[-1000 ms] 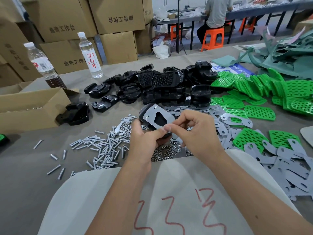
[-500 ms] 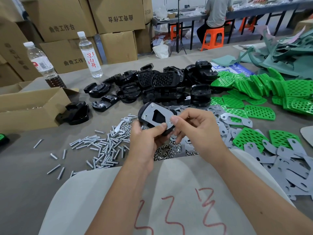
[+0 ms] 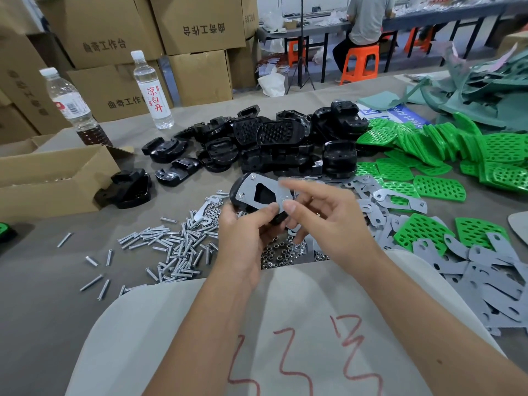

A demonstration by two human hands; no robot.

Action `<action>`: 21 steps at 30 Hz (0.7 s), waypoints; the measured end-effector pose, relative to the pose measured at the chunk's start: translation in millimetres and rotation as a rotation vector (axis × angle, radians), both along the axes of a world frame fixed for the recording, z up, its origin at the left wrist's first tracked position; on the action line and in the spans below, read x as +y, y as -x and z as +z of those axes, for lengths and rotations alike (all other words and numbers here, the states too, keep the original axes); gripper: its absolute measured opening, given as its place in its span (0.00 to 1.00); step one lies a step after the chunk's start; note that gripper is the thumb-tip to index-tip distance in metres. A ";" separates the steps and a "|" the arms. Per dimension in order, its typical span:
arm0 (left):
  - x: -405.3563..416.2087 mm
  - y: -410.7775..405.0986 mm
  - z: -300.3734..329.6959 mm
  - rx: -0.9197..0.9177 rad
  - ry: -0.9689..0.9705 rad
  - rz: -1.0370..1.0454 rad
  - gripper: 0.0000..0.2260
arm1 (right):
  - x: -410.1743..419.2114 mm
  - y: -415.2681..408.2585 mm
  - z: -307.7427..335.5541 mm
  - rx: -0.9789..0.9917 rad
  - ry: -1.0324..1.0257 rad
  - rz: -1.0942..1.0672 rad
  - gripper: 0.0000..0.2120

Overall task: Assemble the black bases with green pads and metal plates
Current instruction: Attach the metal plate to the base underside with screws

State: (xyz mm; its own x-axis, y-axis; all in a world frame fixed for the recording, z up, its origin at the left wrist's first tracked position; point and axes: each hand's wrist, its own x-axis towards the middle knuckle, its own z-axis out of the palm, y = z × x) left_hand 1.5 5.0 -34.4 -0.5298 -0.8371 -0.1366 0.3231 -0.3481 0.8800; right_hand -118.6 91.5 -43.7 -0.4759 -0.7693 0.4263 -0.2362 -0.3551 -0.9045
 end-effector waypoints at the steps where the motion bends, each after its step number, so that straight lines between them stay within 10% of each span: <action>1: 0.0 -0.2 -0.1 -0.008 -0.011 0.013 0.18 | -0.1 0.4 -0.3 0.041 -0.013 -0.028 0.05; 5: -3.7 -1.8 0.9 -0.020 -0.078 0.075 0.19 | 2.9 7.0 -0.1 0.089 0.021 -0.236 0.26; 11: -2.7 -2.5 0.7 -0.056 -0.028 0.077 0.18 | 1.8 0.7 1.4 0.146 -0.098 -0.115 0.08; 16: -7.2 -3.6 -2.3 -0.094 -0.031 0.163 0.19 | 8.0 1.9 5.0 0.238 0.038 -0.291 0.27; 21: -1.9 -1.8 -3.9 -0.271 0.202 0.169 0.22 | 1.3 1.7 1.1 0.605 -0.245 -0.286 0.08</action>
State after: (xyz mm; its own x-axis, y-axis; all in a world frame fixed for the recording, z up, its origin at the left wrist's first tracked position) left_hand 3.3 3.1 -38.3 -0.3495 -0.9338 -0.0764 0.1069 -0.1207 0.9869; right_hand -120.3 92.8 -42.6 -0.4080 -0.7571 0.5103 -0.7756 -0.0075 -0.6312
